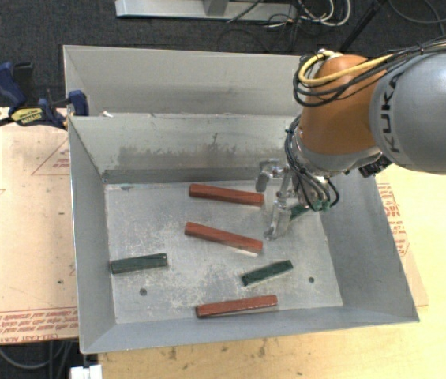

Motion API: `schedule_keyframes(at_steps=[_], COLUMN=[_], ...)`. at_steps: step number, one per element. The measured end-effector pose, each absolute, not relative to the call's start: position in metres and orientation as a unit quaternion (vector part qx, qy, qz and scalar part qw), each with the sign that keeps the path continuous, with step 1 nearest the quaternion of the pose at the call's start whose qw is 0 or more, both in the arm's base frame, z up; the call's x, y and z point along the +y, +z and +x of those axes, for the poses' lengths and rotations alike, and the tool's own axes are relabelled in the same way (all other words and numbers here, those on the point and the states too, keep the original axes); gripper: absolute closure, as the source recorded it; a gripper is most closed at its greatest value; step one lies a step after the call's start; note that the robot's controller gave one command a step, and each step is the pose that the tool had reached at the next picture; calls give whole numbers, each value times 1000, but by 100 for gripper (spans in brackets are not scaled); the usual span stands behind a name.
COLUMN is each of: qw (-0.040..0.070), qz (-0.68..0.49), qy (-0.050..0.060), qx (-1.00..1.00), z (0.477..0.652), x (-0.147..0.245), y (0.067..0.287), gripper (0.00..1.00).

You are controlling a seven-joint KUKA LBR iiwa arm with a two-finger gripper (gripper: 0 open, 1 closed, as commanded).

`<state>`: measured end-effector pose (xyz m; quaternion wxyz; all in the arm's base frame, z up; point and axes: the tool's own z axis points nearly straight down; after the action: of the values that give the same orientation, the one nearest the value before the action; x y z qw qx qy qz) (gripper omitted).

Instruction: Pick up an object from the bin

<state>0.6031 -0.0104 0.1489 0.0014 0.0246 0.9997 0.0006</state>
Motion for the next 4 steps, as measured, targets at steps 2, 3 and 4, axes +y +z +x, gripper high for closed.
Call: schedule_keyframes(at_steps=[2, 3, 4], qw=[2, 6, 5], qz=[10, -8, -72], qy=[1, 1, 1], qx=[1000, 1000, 997], z=[532, 548, 610], x=[59, 82, 113], y=[77, 202, 221], gripper=[100, 100, 100])
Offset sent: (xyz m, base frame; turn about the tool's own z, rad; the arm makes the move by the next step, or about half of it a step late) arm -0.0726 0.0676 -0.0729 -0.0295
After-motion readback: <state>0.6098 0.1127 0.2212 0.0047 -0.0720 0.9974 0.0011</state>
